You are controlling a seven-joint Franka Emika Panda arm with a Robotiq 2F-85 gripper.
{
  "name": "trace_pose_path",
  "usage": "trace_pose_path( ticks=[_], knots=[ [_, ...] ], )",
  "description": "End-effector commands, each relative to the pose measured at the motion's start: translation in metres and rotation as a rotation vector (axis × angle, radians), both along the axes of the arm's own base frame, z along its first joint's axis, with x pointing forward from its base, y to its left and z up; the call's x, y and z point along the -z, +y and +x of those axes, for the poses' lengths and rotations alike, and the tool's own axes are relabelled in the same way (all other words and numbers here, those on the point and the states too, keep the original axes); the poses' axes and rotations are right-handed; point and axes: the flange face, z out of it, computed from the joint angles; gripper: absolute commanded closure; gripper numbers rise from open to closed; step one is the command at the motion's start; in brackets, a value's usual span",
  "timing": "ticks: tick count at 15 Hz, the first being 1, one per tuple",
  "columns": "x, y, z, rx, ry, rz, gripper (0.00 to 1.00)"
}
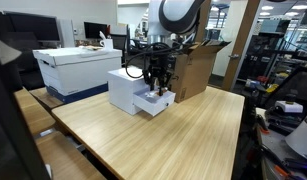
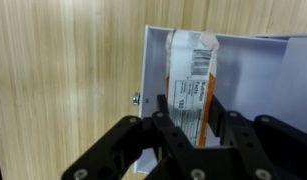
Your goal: Open the second drawer on the white cabinet and put the white packet in the drawer then push the drawer closed.
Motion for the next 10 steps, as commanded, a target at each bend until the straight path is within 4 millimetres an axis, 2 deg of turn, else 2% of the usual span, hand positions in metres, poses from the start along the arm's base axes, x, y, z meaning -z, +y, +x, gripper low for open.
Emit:
trace_pose_path(
  ticks=[1, 5, 10],
  knots=[
    [-0.002, 0.0, 0.003, 0.002, -0.012, 0.008, 0.28],
    [-0.003, 0.0, 0.003, 0.001, -0.013, 0.008, 0.06],
    [-0.015, 0.001, -0.003, -0.008, -0.027, -0.005, 0.0]
  ],
)
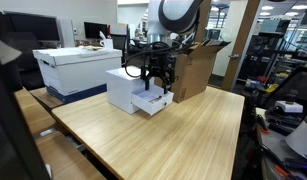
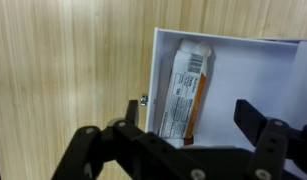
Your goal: Open the second drawer on the white cabinet and put the white packet in the drawer then push the drawer closed.
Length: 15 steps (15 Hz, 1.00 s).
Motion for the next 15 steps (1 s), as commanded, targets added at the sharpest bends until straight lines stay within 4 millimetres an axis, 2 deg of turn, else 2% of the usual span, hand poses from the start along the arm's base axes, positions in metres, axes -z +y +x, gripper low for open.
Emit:
trace_pose_path(
  ticks=[1, 9, 15],
  knots=[
    [-0.016, 0.0, -0.007, -0.008, -0.026, -0.009, 0.0],
    [-0.041, -0.003, -0.026, -0.017, -0.054, -0.016, 0.0],
    [-0.041, -0.004, -0.048, -0.049, -0.032, -0.045, 0.0]
  ],
)
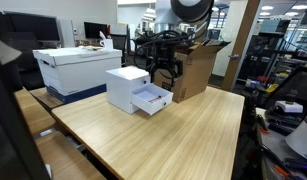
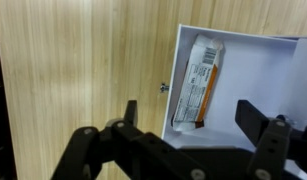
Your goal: Open the second drawer on the white cabinet and put the white packet in the drawer then push the drawer closed.
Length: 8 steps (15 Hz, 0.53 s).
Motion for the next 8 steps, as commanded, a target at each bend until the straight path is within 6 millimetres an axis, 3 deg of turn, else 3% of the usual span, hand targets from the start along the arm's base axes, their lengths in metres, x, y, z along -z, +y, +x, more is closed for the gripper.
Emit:
trace_pose_path(
  ticks=[1, 5, 6, 8],
  knots=[
    [-0.004, -0.001, -0.024, -0.028, 0.006, -0.04, 0.0],
    [-0.001, 0.001, -0.034, -0.08, 0.009, -0.057, 0.01],
    [-0.002, 0.004, -0.036, -0.136, 0.001, -0.065, 0.26],
    [-0.003, 0.008, -0.038, -0.182, -0.006, -0.081, 0.29]
  ],
)
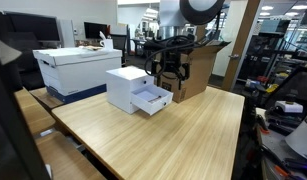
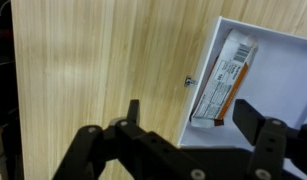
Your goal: Open the second drawer on the white cabinet and put the white packet in the drawer then push the drawer closed.
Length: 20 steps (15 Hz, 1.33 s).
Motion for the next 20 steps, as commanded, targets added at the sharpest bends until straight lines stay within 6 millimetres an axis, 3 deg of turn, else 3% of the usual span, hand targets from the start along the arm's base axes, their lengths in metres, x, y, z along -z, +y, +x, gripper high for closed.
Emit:
trace_pose_path(
  ticks=[1, 6, 11, 20],
  knots=[
    [-0.008, 0.005, -0.013, -0.106, -0.019, -0.022, 0.32],
    [-0.003, 0.019, -0.017, -0.315, -0.042, 0.015, 0.63],
    [0.011, 0.015, -0.022, -0.591, -0.038, 0.056, 0.97],
    [0.03, 0.007, -0.026, -1.076, -0.119, 0.062, 1.0]
  ],
)
